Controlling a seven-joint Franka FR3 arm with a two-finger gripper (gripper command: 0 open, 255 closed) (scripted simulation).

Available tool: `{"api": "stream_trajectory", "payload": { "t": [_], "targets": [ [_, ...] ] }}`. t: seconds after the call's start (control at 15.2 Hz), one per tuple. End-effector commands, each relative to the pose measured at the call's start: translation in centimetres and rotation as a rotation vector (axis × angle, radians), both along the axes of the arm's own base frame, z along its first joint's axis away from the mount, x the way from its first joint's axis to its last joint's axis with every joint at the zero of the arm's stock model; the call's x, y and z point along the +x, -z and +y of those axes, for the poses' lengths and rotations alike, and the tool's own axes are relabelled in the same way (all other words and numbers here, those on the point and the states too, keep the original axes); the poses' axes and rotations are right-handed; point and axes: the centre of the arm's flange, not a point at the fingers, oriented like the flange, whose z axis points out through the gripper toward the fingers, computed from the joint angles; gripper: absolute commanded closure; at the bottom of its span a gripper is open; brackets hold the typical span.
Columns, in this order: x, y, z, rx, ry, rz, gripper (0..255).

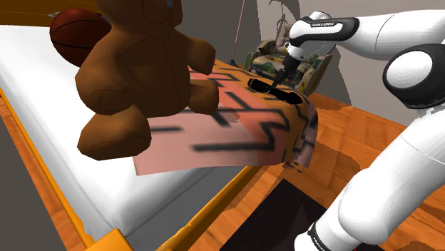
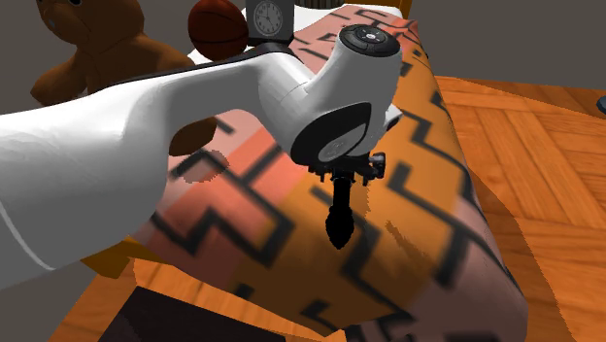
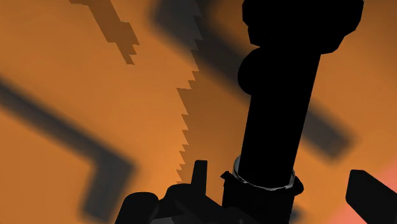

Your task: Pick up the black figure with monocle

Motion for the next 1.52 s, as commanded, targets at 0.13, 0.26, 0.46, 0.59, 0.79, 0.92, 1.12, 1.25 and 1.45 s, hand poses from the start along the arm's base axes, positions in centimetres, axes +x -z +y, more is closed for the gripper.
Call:
{"api": "stream_trajectory", "payload": {
  "t": [0.13,0.26,0.46,0.59,0.79,0.92,1.12,1.25,1.45],
  "targets": [
    [-0.1,2.4,-0.1,0.000,0.000,-0.001,0],
    [-0.1,2.4,-0.1,0.000,0.000,-0.001,0],
    [0.0,2.3,0.0,0.000,0.000,-0.001,255],
    [0.0,2.3,0.0,0.000,0.000,-0.001,255],
    [0.0,2.3,0.0,0.000,0.000,-0.001,255],
    [-0.1,2.4,-0.1,0.000,0.000,-0.001,255],
    [-0.1,0.8,-0.1,0.000,0.000,-0.001,255],
    [-0.1,-0.2,-0.1,0.000,0.000,-0.001,255],
    [-0.1,-1.8,-0.1,0.000,0.000,-0.001,255]
  ]
}}
